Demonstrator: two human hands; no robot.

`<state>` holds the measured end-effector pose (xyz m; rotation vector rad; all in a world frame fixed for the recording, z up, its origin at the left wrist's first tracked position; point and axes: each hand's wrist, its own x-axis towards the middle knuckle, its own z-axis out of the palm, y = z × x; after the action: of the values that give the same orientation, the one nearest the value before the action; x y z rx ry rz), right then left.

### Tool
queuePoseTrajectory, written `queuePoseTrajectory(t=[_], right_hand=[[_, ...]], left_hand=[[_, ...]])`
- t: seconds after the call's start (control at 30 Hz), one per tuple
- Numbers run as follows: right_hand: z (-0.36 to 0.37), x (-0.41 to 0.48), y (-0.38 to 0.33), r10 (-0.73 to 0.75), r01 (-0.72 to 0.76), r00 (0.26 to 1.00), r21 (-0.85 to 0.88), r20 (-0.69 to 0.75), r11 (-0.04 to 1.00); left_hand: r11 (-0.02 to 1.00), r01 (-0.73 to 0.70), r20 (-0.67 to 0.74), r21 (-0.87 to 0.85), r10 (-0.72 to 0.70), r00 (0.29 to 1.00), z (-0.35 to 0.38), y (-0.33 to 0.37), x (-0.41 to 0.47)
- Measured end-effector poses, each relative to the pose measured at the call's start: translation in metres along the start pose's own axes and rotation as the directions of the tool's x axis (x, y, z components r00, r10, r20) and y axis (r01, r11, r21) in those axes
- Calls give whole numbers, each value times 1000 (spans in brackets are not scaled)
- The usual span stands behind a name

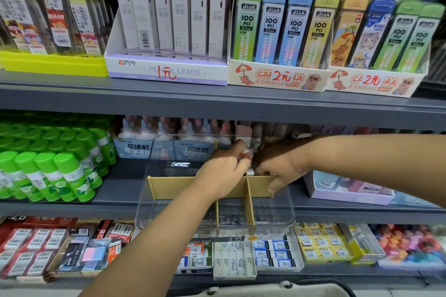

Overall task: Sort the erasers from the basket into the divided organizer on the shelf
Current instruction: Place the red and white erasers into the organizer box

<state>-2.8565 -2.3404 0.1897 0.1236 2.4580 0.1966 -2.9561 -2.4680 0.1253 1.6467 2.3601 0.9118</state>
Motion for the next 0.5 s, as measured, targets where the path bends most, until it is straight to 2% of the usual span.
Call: queuePoseTrajectory(t=[0.1,0.23,0.33,0.43,0.5], right_hand=[[1,-7,4,-42,31,992,-96,-119,995],[7,-9,13,10,-21,967,-38,-255,999],[18,0,27,27,-25,909,10,-417,1000],[16,-1,30,-2,46,889,84,-459,995],[12,-3,26,60,19,901,176,-430,984]], left_hand=[[1000,10,11,-16,-10,1000,0,0,1],[999,30,32,-28,-29,999,0,0,1],[999,33,42,-26,-32,999,-1,1,1],[999,40,43,-16,-39,998,-1,2,1],[999,41,38,-13,-41,998,-1,3,1]])
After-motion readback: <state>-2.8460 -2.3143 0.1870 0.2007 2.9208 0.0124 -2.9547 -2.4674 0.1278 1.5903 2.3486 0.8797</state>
